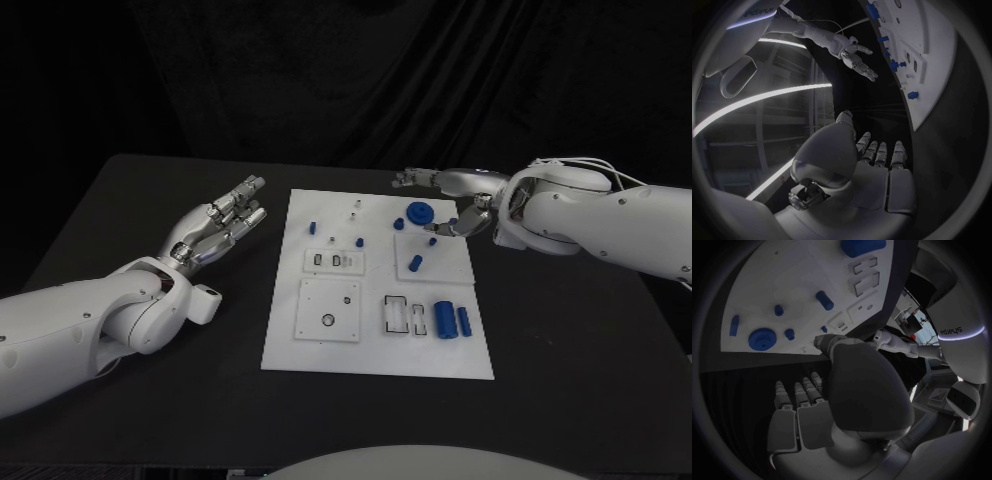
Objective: Assemble the parts on the task board
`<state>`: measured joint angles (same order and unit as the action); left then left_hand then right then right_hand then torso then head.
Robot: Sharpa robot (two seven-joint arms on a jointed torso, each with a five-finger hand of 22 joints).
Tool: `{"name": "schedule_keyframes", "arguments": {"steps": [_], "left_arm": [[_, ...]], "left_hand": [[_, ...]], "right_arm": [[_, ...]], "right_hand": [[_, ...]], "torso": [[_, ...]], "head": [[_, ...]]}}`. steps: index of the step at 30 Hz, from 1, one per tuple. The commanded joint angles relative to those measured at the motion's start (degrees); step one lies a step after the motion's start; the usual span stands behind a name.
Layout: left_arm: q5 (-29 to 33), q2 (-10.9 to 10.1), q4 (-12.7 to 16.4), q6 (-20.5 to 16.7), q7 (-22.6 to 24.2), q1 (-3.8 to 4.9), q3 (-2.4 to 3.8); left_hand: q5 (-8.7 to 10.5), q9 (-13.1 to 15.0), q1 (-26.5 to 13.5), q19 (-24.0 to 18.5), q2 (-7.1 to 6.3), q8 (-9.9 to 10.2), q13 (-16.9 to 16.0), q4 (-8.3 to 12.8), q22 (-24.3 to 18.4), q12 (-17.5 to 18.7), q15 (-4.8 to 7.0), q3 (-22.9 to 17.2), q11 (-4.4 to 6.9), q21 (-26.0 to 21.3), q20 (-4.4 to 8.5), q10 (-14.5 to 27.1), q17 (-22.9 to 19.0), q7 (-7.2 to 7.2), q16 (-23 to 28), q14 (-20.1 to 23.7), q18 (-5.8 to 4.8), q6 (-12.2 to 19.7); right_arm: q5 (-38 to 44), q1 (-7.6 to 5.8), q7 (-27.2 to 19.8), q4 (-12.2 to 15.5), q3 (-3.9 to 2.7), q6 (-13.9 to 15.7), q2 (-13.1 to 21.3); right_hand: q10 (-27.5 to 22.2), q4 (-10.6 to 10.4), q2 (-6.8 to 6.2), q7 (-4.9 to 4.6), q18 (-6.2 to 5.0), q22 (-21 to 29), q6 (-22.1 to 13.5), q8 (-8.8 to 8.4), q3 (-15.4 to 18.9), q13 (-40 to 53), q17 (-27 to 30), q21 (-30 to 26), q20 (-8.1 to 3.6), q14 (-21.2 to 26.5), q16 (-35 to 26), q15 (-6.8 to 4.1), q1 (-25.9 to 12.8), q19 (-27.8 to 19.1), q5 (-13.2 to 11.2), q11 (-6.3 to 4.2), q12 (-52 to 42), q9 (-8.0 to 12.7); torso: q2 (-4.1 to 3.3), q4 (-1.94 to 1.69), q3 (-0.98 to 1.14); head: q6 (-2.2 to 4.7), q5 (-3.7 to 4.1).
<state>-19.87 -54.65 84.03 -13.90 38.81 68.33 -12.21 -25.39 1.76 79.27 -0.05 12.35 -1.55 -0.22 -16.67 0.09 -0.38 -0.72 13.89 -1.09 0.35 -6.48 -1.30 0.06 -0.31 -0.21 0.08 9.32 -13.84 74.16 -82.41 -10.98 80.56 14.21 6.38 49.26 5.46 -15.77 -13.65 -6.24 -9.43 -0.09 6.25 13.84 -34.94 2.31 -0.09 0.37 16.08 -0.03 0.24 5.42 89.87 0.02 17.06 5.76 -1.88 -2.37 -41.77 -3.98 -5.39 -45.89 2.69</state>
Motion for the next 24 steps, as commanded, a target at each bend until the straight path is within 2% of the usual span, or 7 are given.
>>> {"name": "schedule_keyframes", "arguments": {"steps": [1, 5, 10, 20, 21, 23, 24], "left_arm": [[-0.77, -0.11, 0.26, -0.35, 10.63, 0.14, 0.06], [-0.78, -0.22, 0.36, -0.29, 10.61, 0.15, 0.06], [-0.78, -0.48, 0.6, -0.27, 10.51, 0.16, 0.06], [-0.78, -1.03, 1.03, -0.41, 10.27, 0.18, 0.06], [-0.78, -1.03, 1.05, -0.41, 10.24, 0.19, 0.06], [-0.78, -0.98, 1.02, -0.36, 10.21, 0.19, 0.06], [-0.78, -0.91, 0.96, -0.32, 10.2, 0.19, 0.06]], "left_hand": [[-0.13, 0.06, 0.54, 0.1, -0.05, -0.34, -0.08, 0.0, -0.05, 0.09, -0.4, -0.03, -0.47, -0.3, -0.45, 0.15, -0.06, -0.17, 0.21, -0.08, 0.52, -0.38], [-0.12, 0.07, 0.91, 0.12, 0.04, -0.34, -0.09, -0.01, -0.03, 0.08, -0.62, -0.12, -0.73, -0.28, -0.61, 0.09, -0.06, -0.3, 0.21, -0.08, 0.47, -0.56], [-0.13, 0.06, 1.31, 0.15, 0.1, -0.32, -0.11, -0.01, 0.0, 0.05, -0.87, -0.18, -1.02, -0.25, -0.77, -0.02, -0.06, -0.34, 0.21, -0.08, 0.41, -0.63], [-0.12, 0.05, 1.8, 0.19, 0.2, -0.29, -0.14, -0.03, 0.03, 0.03, -1.26, -0.26, -1.43, -0.22, -1.01, -0.16, -0.06, -0.3, 0.21, -0.08, 0.28, -0.69], [-0.12, 0.05, 1.91, 0.21, 0.24, -0.28, -0.14, -0.03, 0.04, 0.03, -1.35, -0.28, -1.52, -0.2, -1.07, -0.15, -0.06, -0.28, 0.21, -0.08, 0.25, -0.67], [-0.12, 0.05, 1.99, 0.22, 0.25, -0.27, -0.14, -0.02, 0.05, 0.02, -1.4, -0.29, -1.59, -0.19, -1.11, -0.18, -0.06, -0.26, 0.21, -0.08, 0.24, -0.65], [-0.12, 0.05, 1.99, 0.22, 0.25, -0.27, -0.14, -0.02, 0.05, 0.02, -1.4, -0.29, -1.59, -0.19, -1.11, -0.18, -0.06, -0.26, 0.21, -0.08, 0.24, -0.65]], "right_arm": [[6.58, -0.4, 5.37, -0.81, -0.05, -3.4, -0.63], [9.39, -0.89, 8.0, -1.56, -0.06, -3.11, -1.49], [13.2, -1.65, 9.79, -1.43, -0.06, -0.53, -1.75], [15.83, -3.77, 10.73, -1.0, -0.07, 3.6, -2.15], [16.47, -3.91, 10.66, -1.05, -0.07, 3.76, -2.22], [17.64, -4.06, 10.49, -1.12, -0.07, 3.99, -2.32], [18.47, -4.13, 10.34, -1.18, -0.07, 4.13, -2.4]], "right_hand": [[15.42, 2.67, 7.11, -1.36, -0.79, -0.01, 12.92, 4.58, 12.53, 5.06, -0.07, -0.27, 0.44, -0.37, -0.08, 0.66, -6.0, 0.17, -0.86, 1.28, -2.98, -2.54], [27.88, 5.7, 8.49, -1.01, -0.83, -0.2, 23.96, 4.56, 18.18, 9.59, -0.79, -0.07, 0.04, -3.04, 0.54, 0.66, -8.24, 0.61, -0.81, 1.03, -4.18, -5.06], [31.56, 7.53, 9.52, 0.3, -0.93, -0.46, 27.96, 1.65, 20.83, 11.7, -2.71, 0.23, -0.93, -9.24, 1.71, -1.01, -8.53, 1.32, -0.77, -0.53, -6.25, -6.41], [32.65, 10.56, 11.44, 2.28, -0.93, -1.15, 31.49, -2.55, 21.54, 13.32, -9.56, 1.3, -1.98, -23.22, 3.46, -2.0, -6.81, 4.46, -0.72, -1.32, -8.83, -7.96], [32.74, 10.94, 11.42, 2.7, -0.92, -1.34, 32.12, -3.21, 21.57, 13.36, -12.82, 1.63, -2.16, -28.3, 4.49, -2.26, -6.75, 5.6, -0.79, -1.49, -8.99, -8.13], [32.38, 11.32, 11.42, 2.86, -0.93, -1.51, 32.53, -4.25, 21.51, 13.24, -16.46, 1.95, -2.51, -30.87, 5.33, -2.56, -6.64, 7.05, -0.73, -1.69, -8.78, -8.24], [32.74, 11.51, 11.33, 3.41, -0.97, -2.53, 33.02, -5.08, 21.59, 13.2, -20.87, 3.83, -3.34, -33.98, 7.67, -3.25, -6.72, 12.98, -0.75, -2.21, -8.65, -8.33]], "torso": [[-1.12, -0.36, -0.66], [-1.46, -0.46, -0.92], [-2.22, -0.83, -1.38], [-3.02, -1.01, -1.61], [-3.08, -1.05, -1.63], [-3.12, -1.12, -1.66], [-3.14, -1.17, -1.67]], "head": [[0.58, 0.35], [0.85, 0.49], [1.45, 0.93], [2.22, 1.58], [2.3, 1.7], [2.27, 1.79], [2.25, 1.83]]}}
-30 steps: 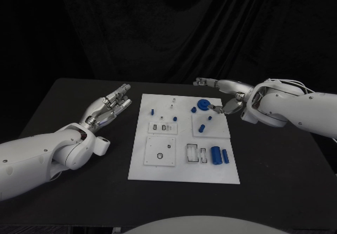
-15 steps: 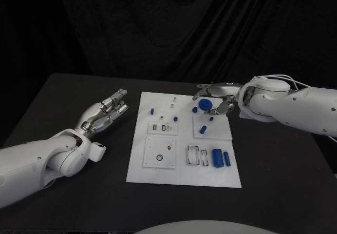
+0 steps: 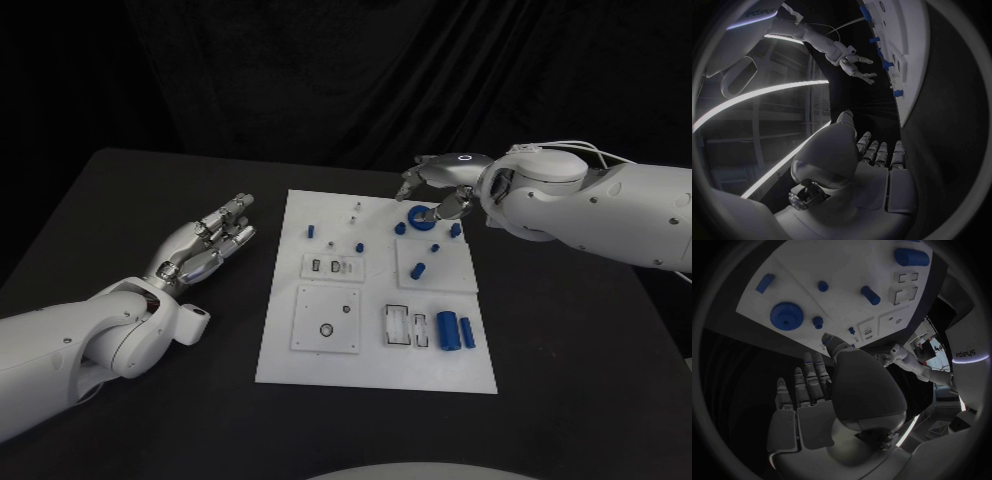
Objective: Assemble the parts on the task board
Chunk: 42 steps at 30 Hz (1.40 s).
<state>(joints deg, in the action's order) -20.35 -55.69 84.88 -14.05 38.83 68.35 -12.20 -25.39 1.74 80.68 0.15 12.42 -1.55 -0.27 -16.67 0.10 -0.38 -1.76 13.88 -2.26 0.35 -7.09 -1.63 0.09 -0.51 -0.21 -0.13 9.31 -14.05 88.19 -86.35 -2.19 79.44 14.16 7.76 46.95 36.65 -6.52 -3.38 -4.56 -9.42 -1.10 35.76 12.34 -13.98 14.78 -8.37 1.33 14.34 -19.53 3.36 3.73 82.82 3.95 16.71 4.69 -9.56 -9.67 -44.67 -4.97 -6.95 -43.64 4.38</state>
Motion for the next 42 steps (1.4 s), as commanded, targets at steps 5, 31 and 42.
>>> {"name": "schedule_keyframes", "arguments": {"steps": [5, 31, 42], "left_arm": [[-0.31, 0.6, -0.56, 0.23, 10.22, 0.17, 0.05], [-0.31, 0.55, -0.23, 0.32, 10.62, 0.16, 0.04], [-2.16, -0.94, 2.68, -1.92, 14.6, 0.17, 0.05]], "left_hand": [[-0.13, 0.04, 0.91, 0.08, 0.24, -0.25, -0.09, -0.01, 0.09, 0.03, -0.55, -0.35, -0.59, -0.14, -0.68, 0.15, -0.09, -0.04, 0.21, 0.13, 0.22, -0.35], [-0.12, 0.06, 2.01, 0.28, 0.2, -0.27, -0.11, 0.0, 0.22, 0.0, -1.01, -0.35, -0.7, 0.03, -1.87, 0.04, -0.09, -0.3, 0.21, 0.13, 0.62, -0.52], [-0.11, 0.21, 4.15, -0.15, -1.99, -0.42, -0.12, -0.05, -0.1, 0.0, 4.3, 0.82, 3.96, -0.35, 5.26, -0.02, -0.09, 0.54, 0.21, 0.13, -0.84, -2.53]], "right_arm": [[8.71, -0.31, 0.83, -0.47, 0.0, 3.89, -0.49], [11.98, 0.97, -0.17, -3.21, 0.01, 3.44, -2.3], [11.99, 1.78, -0.6, -2.61, 0.01, 3.16, -1.59]], "right_hand": [[6.83, 3.56, 1.28, 4.02, -0.5, -10.17, 4.78, -6.52, 2.52, 0.46, -29.56, 19.73, -5.51, -24.93, 30.24, -2.29, 0.51, 42.04, -0.49, -0.57, -0.11, -0.28], [14.26, 0.07, -1.02, 0.61, 3.82, -61.82, 9.19, -7.72, 1.2, -0.89, -59.68, 70.12, -8.35, -61.68, 75.25, -3.69, -2.6, 67.19, -0.4, -0.18, 1.63, -0.32], [14.95, -0.91, -1.9, 0.25, 3.99, -63.4, 7.96, -8.51, 1.44, -1.24, -59.79, 71.04, -8.01, -61.96, 75.64, -3.31, -3.5, 67.62, -0.4, 0.1, 2.29, -0.13]], "torso": [[-0.28, -0.13, -0.08], [-0.41, -0.08, -0.09], [-0.52, -0.05, -0.1]], "head": [[-0.18, 0.12], [-0.27, 0.3], [-0.27, 0.15]]}}
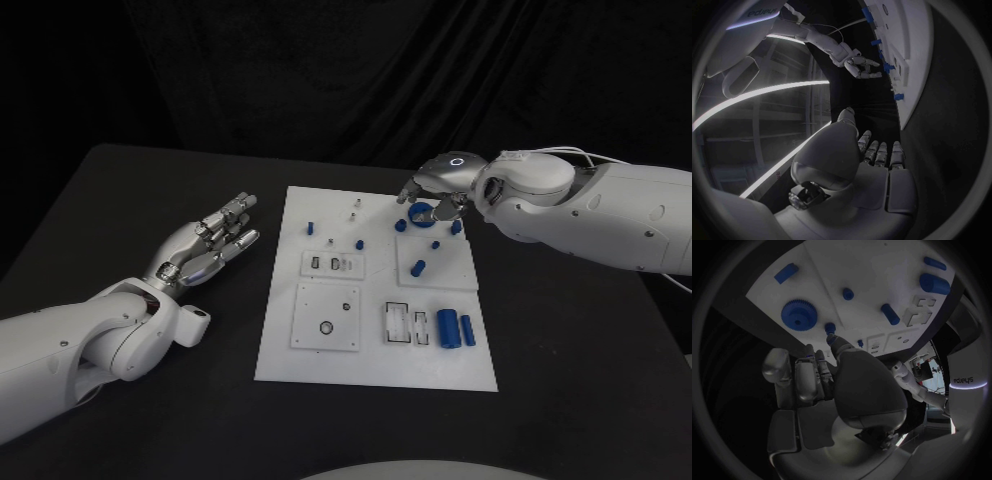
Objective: Assemble the parts on the task board
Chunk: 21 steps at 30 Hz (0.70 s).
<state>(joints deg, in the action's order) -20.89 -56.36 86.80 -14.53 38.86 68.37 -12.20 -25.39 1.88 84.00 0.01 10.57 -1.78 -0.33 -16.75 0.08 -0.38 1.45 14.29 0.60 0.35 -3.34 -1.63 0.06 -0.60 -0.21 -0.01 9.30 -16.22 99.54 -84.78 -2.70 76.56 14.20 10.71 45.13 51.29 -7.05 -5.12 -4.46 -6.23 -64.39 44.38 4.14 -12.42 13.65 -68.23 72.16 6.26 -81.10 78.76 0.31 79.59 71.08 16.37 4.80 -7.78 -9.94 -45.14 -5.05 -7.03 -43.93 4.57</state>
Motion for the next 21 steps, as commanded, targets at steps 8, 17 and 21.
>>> {"name": "schedule_keyframes", "arguments": {"steps": [8, 17, 21], "left_arm": [[-2.43, -1.55, 2.86, -2.13, 17.39, 0.18, 0.19], [-2.62, -2.72, 4.7, -1.89, 17.63, 0.54, 0.38], [-2.63, -3.09, 5.29, -1.85, 17.62, 0.64, 0.39]], "left_hand": [[-0.11, 0.19, 2.57, -0.01, -1.7, -0.29, -0.12, 0.07, -0.08, -0.06, 4.02, 0.74, 3.56, -0.35, 5.66, -0.36, -0.06, 2.42, 0.21, 0.01, -2.1, -2.13], [-0.12, 0.19, 3.26, -0.01, -1.94, -0.27, -0.12, 0.11, -0.08, -0.06, 3.29, 0.65, 3.18, -0.35, 5.19, -0.37, -0.06, 2.17, 0.21, 0.01, -2.41, -2.49], [-0.12, 0.19, 3.48, -0.01, -1.97, -0.26, -0.12, 0.12, -0.08, -0.06, 3.08, 0.59, 3.04, -0.35, 4.93, -0.38, -0.06, 2.05, 0.21, 0.01, -2.39, -2.52]], "right_arm": [[0.64, 0.47, -0.19, 0.89, -0.03, -0.12, 0.74], [0.64, 0.86, -0.18, 0.6, -0.02, -0.51, 0.46], [0.64, 1.24, -0.35, 0.24, -0.03, -0.31, 0.2]], "right_hand": [[0.26, -0.54, -0.36, 0.1, 0.83, -0.68, -1.8, -0.58, -0.11, -0.3, -0.05, 0.5, 0.12, -0.46, 0.4, 0.05, -0.28, 0.64, -0.08, 0.06, 0.98, 0.43], [0.08, -0.62, -0.45, -0.15, 0.79, -0.76, -2.01, -0.5, -0.08, -0.41, 0.02, 0.5, 0.12, -0.46, 0.41, 0.03, -0.3, 0.59, -0.08, 0.1, 1.29, 0.5], [0.19, -0.54, -0.3, -0.44, 0.81, -1.11, -1.7, -0.24, -0.3, -0.5, -0.13, 0.68, 0.12, -0.55, 0.55, -0.02, 0.01, 0.71, -0.05, 0.09, 1.53, 0.46]], "torso": [[-0.05, 0.22, 0.04], [0.04, 0.34, 0.04], [0.02, 0.31, 0.03]], "head": [[0.0, -0.05], [-0.21, -0.21], [-0.28, -0.11]]}}
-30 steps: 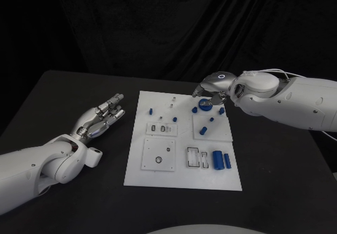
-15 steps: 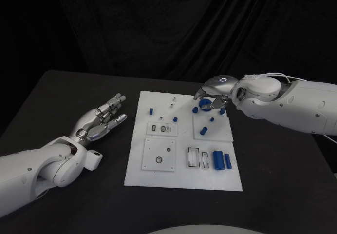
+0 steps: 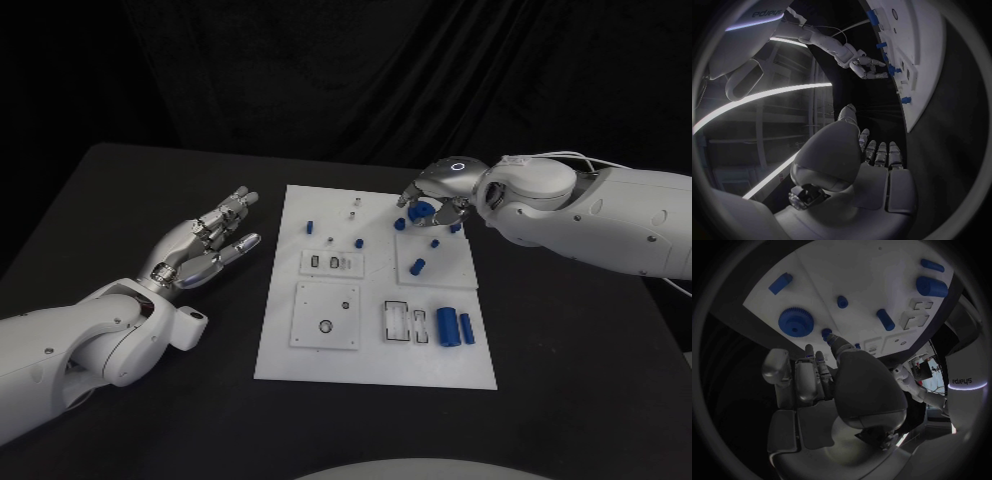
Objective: Assemble the parts on the task board
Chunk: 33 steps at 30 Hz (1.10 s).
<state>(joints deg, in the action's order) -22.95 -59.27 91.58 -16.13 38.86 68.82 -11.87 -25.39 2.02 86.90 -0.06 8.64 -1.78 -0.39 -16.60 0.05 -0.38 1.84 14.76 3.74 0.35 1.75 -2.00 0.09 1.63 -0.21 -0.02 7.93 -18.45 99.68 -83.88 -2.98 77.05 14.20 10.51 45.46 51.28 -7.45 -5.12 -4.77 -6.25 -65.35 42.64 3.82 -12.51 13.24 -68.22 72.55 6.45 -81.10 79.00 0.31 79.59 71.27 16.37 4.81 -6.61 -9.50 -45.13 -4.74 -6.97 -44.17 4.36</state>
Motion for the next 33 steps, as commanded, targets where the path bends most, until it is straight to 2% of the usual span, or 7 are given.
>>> {"name": "schedule_keyframes", "arguments": {"steps": [1, 8, 15, 17, 21, 28, 33], "left_arm": [[-0.58, -0.29, 0.68, -0.25, 17.61, 0.21, 0.06], [-0.58, -0.92, 1.82, -0.33, 17.55, 0.31, 0.09], [-0.58, -1.31, 2.44, -0.22, 17.18, 0.42, 0.1], [-0.58, -1.31, 2.42, -0.1, 17.03, 0.44, 0.1], [-0.58, -1.27, 2.37, 0.06, 16.73, 0.45, 0.1], [-0.58, -1.33, 2.13, 0.17, 16.27, 0.47, 0.1], [-0.58, -1.32, 2.0, 0.3, 15.98, 0.47, 0.09]], "left_hand": [[-0.12, 0.05, 0.59, 0.06, -0.04, -0.26, -0.07, -0.04, -0.05, -0.06, 2.68, 0.13, -0.09, -0.35, -0.16, -0.01, -0.09, -0.18, 0.21, 0.02, -1.02, -0.29], [-0.12, 0.05, 1.02, 0.06, -0.17, -0.26, -0.07, 0.02, -0.05, -0.06, 2.3, 0.04, -0.33, -0.35, -0.67, -0.04, -0.09, -0.38, 0.21, 0.02, -0.94, -0.41], [-0.11, 0.07, 1.56, 0.06, -0.33, -0.28, -0.09, 0.02, -0.05, -0.09, 1.74, -0.06, -0.75, -0.35, -1.63, -0.17, -0.09, -0.71, 0.21, 0.02, -0.58, -0.63], [-0.12, 0.05, 1.94, 0.06, -0.37, -0.26, -0.1, 0.04, -0.05, -0.09, 1.2, -0.16, -1.14, -0.35, -2.46, -0.19, -0.09, -0.99, 0.21, 0.02, -0.26, -0.56], [-0.11, 0.05, 2.25, 0.06, -0.36, -0.25, -0.09, 0.08, -0.05, -0.09, 0.76, -0.26, -1.45, -0.35, -3.12, -0.19, -0.09, -1.23, 0.21, 0.02, -0.03, -0.5], [-0.12, 0.03, 2.51, 0.06, -0.32, -0.22, -0.09, 0.13, -0.05, -0.08, 0.44, -0.36, -1.69, -0.35, -3.63, -0.18, -0.09, -1.42, 0.21, 0.02, 0.15, -0.28], [-0.12, 0.02, 2.64, 0.06, -0.31, -0.21, -0.09, 0.16, -0.05, -0.08, 0.28, -0.41, -1.82, -0.35, -3.87, -0.16, -0.09, -1.53, 0.21, 0.02, 0.24, -0.19]], "right_arm": [[0.5, 0.46, -0.15, -0.41, -0.03, 0.03, -0.24], [0.5, 1.01, -0.71, -1.2, -0.04, 0.9, -0.92], [0.5, 1.38, -0.96, -1.97, -0.04, 1.83, -1.85], [0.5, 1.49, -0.93, -2.29, -0.04, 1.96, -2.22], [0.5, 1.77, -0.9, -2.89, -0.05, 2.53, -2.95], [0.5, 2.17, -0.87, -3.66, -0.05, 3.48, -3.88], [0.5, 2.45, -0.53, -4.13, -0.05, 3.64, -4.3]], "right_hand": [[0.35, -0.1, -0.24, -0.19, 0.84, -0.33, 0.37, 0.26, -0.32, -0.13, -0.21, 0.37, -0.06, -0.6, 0.37, -0.04, 0.15, 0.58, -0.05, 0.08, 0.44, -0.05], [0.96, 0.0, 0.04, -0.22, 0.92, -1.04, 1.3, 0.65, -0.71, -0.23, -0.56, 0.77, -0.06, -0.82, 0.66, -0.07, 0.5, 0.92, -0.04, 0.1, 0.62, -0.25], [2.2, -0.1, 0.43, -0.32, 1.04, -2.03, 2.58, 1.07, -1.37, -0.39, -1.21, 1.32, -0.08, -1.24, 1.17, -0.13, 0.65, 1.43, -0.03, 0.0, 0.76, -0.5], [2.45, -0.13, 0.49, -0.35, 1.05, -2.19, 2.78, 1.12, -1.5, -0.42, -1.34, 1.41, -0.09, -1.32, 1.26, -0.16, 0.67, 1.52, -0.03, 0.01, 0.79, -0.53], [3.03, -0.2, 0.54, -0.48, 1.12, -2.7, 3.43, 1.31, -1.86, -0.55, -1.65, 1.71, -0.12, -1.51, 1.5, -0.24, 0.74, 1.81, -0.02, -0.09, 0.88, -0.65], [4.35, -0.37, 0.47, -0.63, 1.26, -3.65, 4.66, 1.62, -2.65, -0.84, -2.25, 2.26, -0.16, -1.92, 1.94, -0.25, 0.87, 2.4, 0.0, -0.17, 1.08, -0.87], [5.56, -0.32, 0.56, -0.61, 1.32, -4.3, 6.42, 2.08, -4.17, -1.37, -2.58, 2.53, -0.21, -2.18, 2.24, -0.31, 1.56, 2.69, 0.03, -0.25, 1.57, -1.21]], "torso": [[0.01, -0.04, -0.04], [-0.06, -0.16, -0.1], [-0.1, -0.11, -0.08], [-0.11, -0.11, -0.06], [-0.11, -0.15, -0.04], [-0.09, -0.02, -0.02], [-0.06, -0.09, -0.03]], "head": [[-0.04, 0.14], [-0.14, 0.28], [-0.14, 0.35], [-0.13, 0.46], [0.0, 0.53], [0.04, 0.35], [0.11, 0.33]]}}
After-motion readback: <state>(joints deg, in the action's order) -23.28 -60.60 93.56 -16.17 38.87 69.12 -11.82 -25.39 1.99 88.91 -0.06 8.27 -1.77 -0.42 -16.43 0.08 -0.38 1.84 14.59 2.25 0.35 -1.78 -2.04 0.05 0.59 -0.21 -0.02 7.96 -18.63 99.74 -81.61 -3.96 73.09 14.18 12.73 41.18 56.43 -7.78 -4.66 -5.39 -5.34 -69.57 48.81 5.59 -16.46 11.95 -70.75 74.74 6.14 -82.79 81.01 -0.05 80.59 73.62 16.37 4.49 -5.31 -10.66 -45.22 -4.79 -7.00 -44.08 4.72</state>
